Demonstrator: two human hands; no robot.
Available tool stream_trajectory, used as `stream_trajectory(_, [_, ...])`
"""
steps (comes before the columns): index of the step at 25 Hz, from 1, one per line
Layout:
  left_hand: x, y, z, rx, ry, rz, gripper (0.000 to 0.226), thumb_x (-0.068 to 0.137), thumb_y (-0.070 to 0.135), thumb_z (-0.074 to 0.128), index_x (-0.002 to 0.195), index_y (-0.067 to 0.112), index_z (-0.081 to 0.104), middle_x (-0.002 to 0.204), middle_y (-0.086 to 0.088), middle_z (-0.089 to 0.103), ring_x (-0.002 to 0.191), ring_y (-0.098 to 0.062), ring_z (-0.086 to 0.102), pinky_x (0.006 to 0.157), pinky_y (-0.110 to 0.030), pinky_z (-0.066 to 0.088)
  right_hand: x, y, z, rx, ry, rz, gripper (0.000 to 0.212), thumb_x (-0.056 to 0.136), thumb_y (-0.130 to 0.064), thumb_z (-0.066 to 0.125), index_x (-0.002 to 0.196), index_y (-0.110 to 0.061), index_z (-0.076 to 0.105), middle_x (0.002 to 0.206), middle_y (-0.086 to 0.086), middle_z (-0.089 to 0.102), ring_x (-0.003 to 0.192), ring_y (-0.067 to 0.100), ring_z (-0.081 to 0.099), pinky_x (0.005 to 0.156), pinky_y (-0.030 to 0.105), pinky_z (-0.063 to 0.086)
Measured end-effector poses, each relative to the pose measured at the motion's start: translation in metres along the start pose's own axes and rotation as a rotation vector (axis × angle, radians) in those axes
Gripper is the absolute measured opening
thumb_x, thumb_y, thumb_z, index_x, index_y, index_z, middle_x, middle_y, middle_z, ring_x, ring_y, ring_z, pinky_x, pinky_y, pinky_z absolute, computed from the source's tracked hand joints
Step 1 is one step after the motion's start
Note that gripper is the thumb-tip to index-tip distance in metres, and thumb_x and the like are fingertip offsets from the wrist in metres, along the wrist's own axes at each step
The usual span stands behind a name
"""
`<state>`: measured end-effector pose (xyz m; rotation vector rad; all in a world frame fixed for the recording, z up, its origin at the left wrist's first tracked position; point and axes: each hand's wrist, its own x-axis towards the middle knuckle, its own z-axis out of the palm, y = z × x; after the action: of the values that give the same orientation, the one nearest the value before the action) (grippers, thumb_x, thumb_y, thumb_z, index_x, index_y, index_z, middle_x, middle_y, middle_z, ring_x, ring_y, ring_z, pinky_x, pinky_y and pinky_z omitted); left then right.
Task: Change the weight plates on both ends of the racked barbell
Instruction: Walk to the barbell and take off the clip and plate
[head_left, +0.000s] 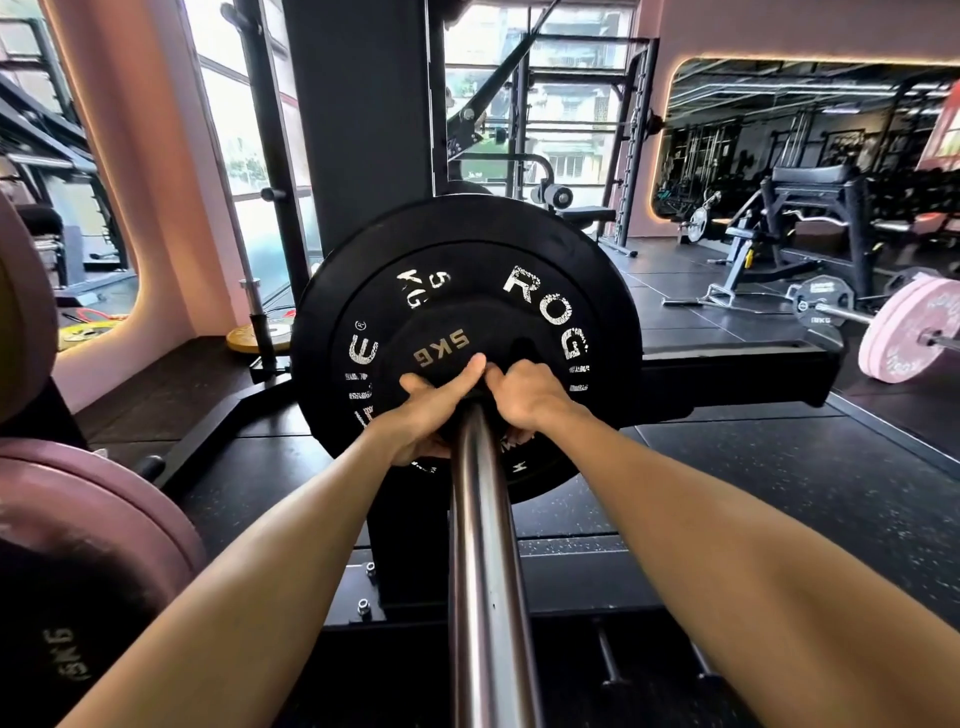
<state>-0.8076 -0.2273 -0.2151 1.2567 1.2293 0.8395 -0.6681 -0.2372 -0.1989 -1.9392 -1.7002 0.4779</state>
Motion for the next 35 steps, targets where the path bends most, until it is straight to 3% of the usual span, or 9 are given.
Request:
stream_trajectory(2, [0.005, -0.005, 0.0, 0.023, -0.018, 0.028, 0.108, 0.051, 0.081, 0.073, 0.134, 0.018, 0.044, 0.118, -0.002, 0.065, 0.089, -0.014, 0.073, 0.062, -0.032, 0.058, -0.002, 0.001, 0.001, -0.019, 0.011, -0.042, 0.052, 0.102, -0.046, 0.03, 0.078, -0.009, 0.056, 0.101, 0.022, 0.069, 0.092, 0.039, 0.068, 0.088, 0.041, 0.056])
stream_trajectory(7, [0.01, -0.008, 0.006, -0.004, 0.084, 0.086, 0.066, 0.081, 0.054, 0.069, 0.119, 0.016, 0.032, 0.1, 0.0, 0.054, 0.082, -0.016, 0.067, 0.067, -0.035, 0.059, -0.003, 0.003, 0.005, 0.135, 0.083, -0.021, 0.058, 0.103, -0.039, 0.031, 0.095, 0.005, 0.067, 0.095, 0.026, 0.069, 0.089, 0.038, 0.068, 0.085, 0.042, 0.056])
stream_trajectory(11, [0.009, -0.025, 0.012, -0.219, 0.137, 0.037, 0.052, 0.081, 0.055, 0.066, 0.098, 0.024, 0.029, 0.104, -0.005, 0.049, 0.092, -0.024, 0.064, 0.078, -0.044, 0.058, -0.009, 0.034, 0.018, 0.615, 0.081, 0.125, 0.062, 0.104, -0.027, 0.029, 0.063, 0.008, 0.06, 0.056, 0.022, 0.064, 0.045, 0.031, 0.063, 0.048, 0.039, 0.057])
stream_trajectory(14, [0.009, -0.027, 0.011, -0.253, 0.124, 0.039, 0.047, 0.086, 0.053, 0.064, 0.087, 0.026, 0.026, 0.102, -0.008, 0.05, 0.093, -0.027, 0.064, 0.09, -0.049, 0.055, -0.003, 0.041, 0.016, 0.617, 0.028, 0.125, 0.07, 0.104, -0.037, 0.025, 0.065, 0.009, 0.06, 0.059, 0.023, 0.066, 0.046, 0.033, 0.064, 0.052, 0.04, 0.059])
stream_trajectory(19, [-0.022, -0.022, 0.014, -0.192, 0.051, 0.009, 0.041, 0.091, 0.05, 0.06, 0.098, 0.022, 0.031, 0.1, -0.014, 0.061, 0.079, -0.023, 0.067, 0.072, -0.04, 0.059, -0.037, 0.031, -0.001, 0.635, -0.137, 0.135, 0.062, 0.108, -0.032, 0.024, 0.072, 0.009, 0.053, 0.059, 0.021, 0.062, 0.039, 0.028, 0.059, 0.04, 0.029, 0.05])
stream_trajectory(21, [-0.035, -0.027, 0.015, -0.199, 0.034, 0.014, 0.034, 0.096, 0.045, 0.056, 0.097, 0.02, 0.033, 0.091, -0.011, 0.06, 0.078, -0.025, 0.066, 0.082, -0.046, 0.058, -0.052, 0.031, -0.003, 0.615, -0.138, 0.139, 0.061, 0.108, -0.031, 0.025, 0.071, 0.008, 0.053, 0.06, 0.022, 0.062, 0.042, 0.03, 0.06, 0.042, 0.031, 0.052])
stream_trajectory(25, [-0.084, -0.033, 0.02, -0.228, -0.024, -0.004, 0.081, 0.079, 0.056, 0.067, 0.13, 0.004, 0.03, 0.101, -0.02, 0.064, 0.08, -0.031, 0.07, 0.078, -0.049, 0.06, -0.096, 0.03, -0.008, 0.585, -0.123, 0.13, 0.061, 0.107, -0.031, 0.026, 0.072, 0.01, 0.055, 0.061, 0.023, 0.064, 0.046, 0.031, 0.062, 0.045, 0.031, 0.052])
stream_trajectory(30, [-0.154, -0.05, 0.026, -0.19, 0.014, 0.032, 0.089, 0.083, 0.055, 0.064, 0.142, 0.011, 0.014, 0.095, -0.015, 0.066, 0.076, -0.026, 0.07, 0.07, -0.042, 0.06, -0.176, 0.031, -0.015, 0.577, -0.123, 0.112, 0.061, 0.107, -0.028, 0.024, 0.068, 0.008, 0.055, 0.065, 0.026, 0.064, 0.05, 0.033, 0.062, 0.049, 0.033, 0.053])
stream_trajectory(35, [-0.232, -0.062, 0.034, -0.202, -0.061, 0.002, 0.075, 0.081, 0.057, 0.064, 0.125, 0.011, 0.025, 0.101, -0.019, 0.065, 0.084, -0.029, 0.07, 0.082, -0.047, 0.058, -0.262, 0.026, -0.025, 0.609, -0.125, 0.126, 0.059, 0.107, -0.025, 0.022, 0.068, 0.006, 0.052, 0.064, 0.024, 0.06, 0.048, 0.031, 0.059, 0.047, 0.032, 0.053])
